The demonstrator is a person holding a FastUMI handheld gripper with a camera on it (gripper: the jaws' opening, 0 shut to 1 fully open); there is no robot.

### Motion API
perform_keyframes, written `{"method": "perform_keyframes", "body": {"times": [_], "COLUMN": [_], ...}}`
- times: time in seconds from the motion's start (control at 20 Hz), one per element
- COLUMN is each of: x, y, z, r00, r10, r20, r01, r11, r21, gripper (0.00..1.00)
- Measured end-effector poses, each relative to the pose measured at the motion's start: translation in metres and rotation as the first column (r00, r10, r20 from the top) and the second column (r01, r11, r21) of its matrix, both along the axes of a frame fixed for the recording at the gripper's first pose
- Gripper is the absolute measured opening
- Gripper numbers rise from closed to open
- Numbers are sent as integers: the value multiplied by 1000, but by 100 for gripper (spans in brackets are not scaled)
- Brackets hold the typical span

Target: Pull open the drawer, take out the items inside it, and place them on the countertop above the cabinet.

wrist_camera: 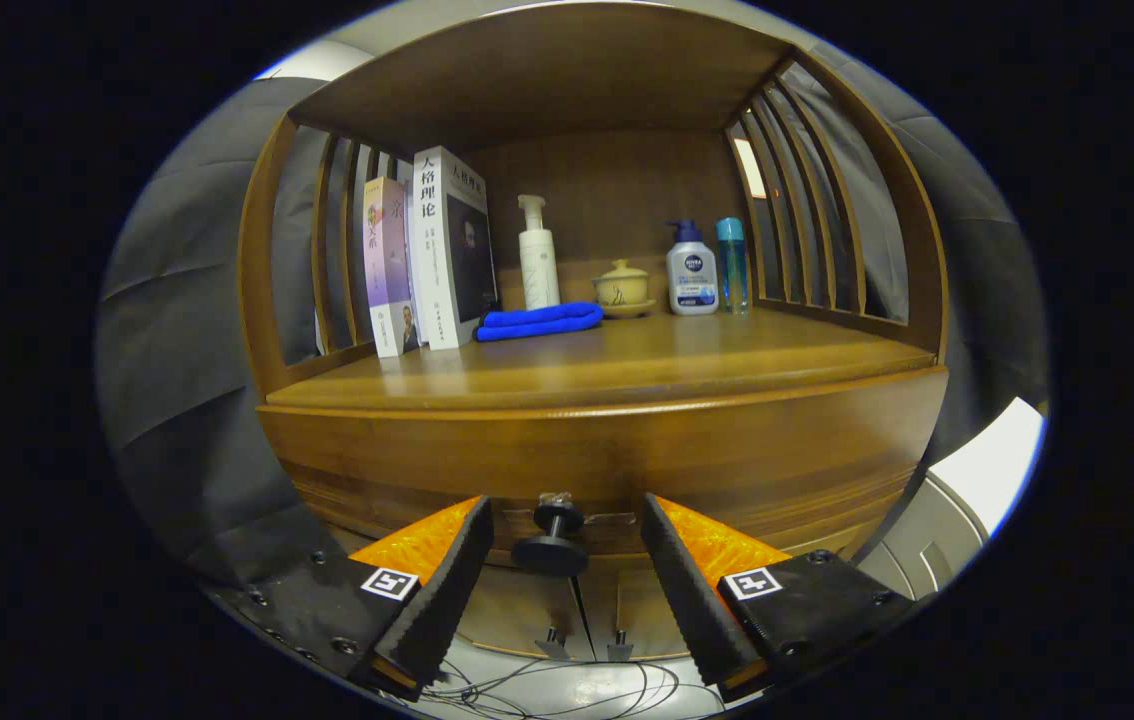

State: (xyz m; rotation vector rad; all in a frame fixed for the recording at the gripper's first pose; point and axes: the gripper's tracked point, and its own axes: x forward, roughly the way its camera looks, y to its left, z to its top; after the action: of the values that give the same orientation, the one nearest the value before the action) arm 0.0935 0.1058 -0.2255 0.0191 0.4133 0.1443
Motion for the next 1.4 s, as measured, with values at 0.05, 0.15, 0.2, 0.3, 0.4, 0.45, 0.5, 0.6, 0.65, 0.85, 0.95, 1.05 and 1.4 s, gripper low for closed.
{"method": "perform_keyframes", "body": {"times": [0.05, 0.15, 0.2, 0.3, 0.4, 0.45, 0.5, 0.6, 0.65, 0.85, 0.95, 1.05, 1.4], "x": [0, 0, 1, 2, 4, 5, 6, 7, 6, 5, 4, -1, -24], "y": [0, 0, 2, 1, 8, 7, 8, 8, 8, 8, 7, 7, 3], "z": [-6, -13, -17, -21, -21, -23, -28, -26, -22, -27, -26, -26, -24], "r00": [1000, 1000, 999, 999, 1000, 1000, 1000, 1000, 1000, 1000, 1000, 1000, 1000], "r10": [-2, -8, -9, -13, 3, -1, 6, -3, -3, 0, -9, -12, -2], "r20": [-11, -24, -31, -32, -15, -16, -19, -5, 4, 6, 1, 8, 16], "r01": [2, 8, 9, 13, -3, 1, -6, 3, 3, 0, 9, 13, 3], "r11": [1000, 1000, 1000, 1000, 1000, 1000, 1000, 999, 998, 998, 998, 998, 998], "r21": [-3, -1, 1, -4, 8, -10, -19, -47, -61, -67, -60, -66, -67], "gripper": [91, 83, 78, 70, 61, 57, 53, 46, 35, 35, 35, 35, 35]}}
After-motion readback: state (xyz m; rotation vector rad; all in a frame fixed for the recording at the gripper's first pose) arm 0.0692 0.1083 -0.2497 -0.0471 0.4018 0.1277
